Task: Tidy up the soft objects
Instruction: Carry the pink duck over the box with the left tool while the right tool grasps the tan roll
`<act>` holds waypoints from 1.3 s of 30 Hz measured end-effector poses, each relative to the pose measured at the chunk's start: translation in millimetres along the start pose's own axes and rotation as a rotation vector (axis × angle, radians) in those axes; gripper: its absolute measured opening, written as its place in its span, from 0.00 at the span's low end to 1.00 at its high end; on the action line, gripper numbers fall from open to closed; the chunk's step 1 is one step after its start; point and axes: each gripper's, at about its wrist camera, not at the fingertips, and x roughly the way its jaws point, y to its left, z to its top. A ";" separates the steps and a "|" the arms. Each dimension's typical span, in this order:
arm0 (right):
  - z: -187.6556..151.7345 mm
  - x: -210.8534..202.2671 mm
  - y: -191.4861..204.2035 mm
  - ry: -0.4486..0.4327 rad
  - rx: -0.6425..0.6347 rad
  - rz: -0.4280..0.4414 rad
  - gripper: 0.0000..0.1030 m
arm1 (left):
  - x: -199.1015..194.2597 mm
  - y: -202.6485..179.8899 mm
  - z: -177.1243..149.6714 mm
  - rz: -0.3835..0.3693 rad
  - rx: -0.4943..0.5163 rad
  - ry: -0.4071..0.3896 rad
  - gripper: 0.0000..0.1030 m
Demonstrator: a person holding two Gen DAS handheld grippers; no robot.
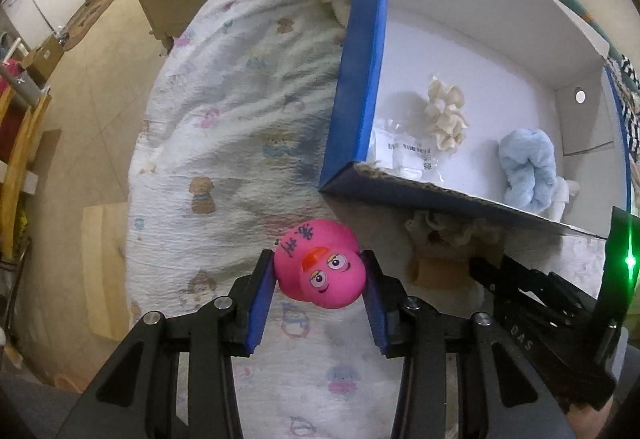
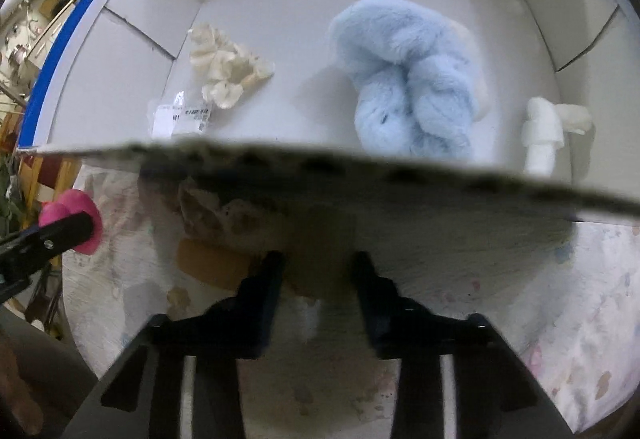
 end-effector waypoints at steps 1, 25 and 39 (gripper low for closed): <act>-0.2 -1.0 -0.9 -0.005 0.004 0.006 0.29 | -1.6 0.0 -0.1 0.003 -0.002 -0.002 0.37; -37.8 -99.1 -19.0 -0.111 0.009 0.139 0.23 | -32.1 -36.2 -31.9 0.101 0.085 -0.066 0.37; -12.9 -164.2 -27.5 -0.280 0.013 0.190 0.23 | -81.0 -35.3 -26.0 0.108 0.046 -0.240 0.37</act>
